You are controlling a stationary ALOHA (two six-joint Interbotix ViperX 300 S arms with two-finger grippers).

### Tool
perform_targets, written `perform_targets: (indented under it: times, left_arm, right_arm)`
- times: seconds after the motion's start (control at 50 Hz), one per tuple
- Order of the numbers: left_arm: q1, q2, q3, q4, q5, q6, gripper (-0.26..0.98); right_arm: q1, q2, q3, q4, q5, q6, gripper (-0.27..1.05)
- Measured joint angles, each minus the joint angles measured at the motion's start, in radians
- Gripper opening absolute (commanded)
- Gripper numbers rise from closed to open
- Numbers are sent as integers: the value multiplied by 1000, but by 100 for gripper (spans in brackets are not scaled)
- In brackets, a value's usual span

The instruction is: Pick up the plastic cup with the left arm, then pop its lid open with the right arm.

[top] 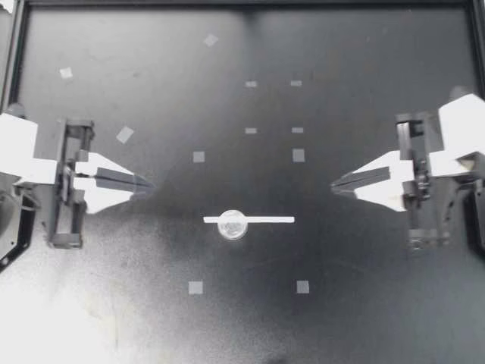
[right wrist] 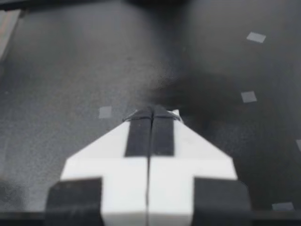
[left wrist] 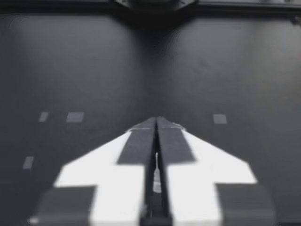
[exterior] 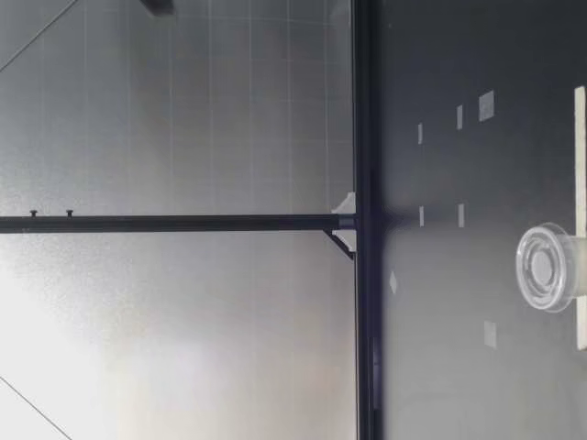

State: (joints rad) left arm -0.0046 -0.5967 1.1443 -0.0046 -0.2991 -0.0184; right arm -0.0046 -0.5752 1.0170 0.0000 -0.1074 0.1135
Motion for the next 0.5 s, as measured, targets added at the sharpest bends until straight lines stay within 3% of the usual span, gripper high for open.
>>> perform_targets:
  times: [0.14, 0.5]
  left_arm:
    - [0, 75, 0, -5, -51, -15, 57]
    - [0, 229, 11, -8, -147, -48, 55]
  right_arm:
    - [0, 60, 0, 0, -51, 2, -10]
    - [0, 262, -32, -2, -120, 37, -10]
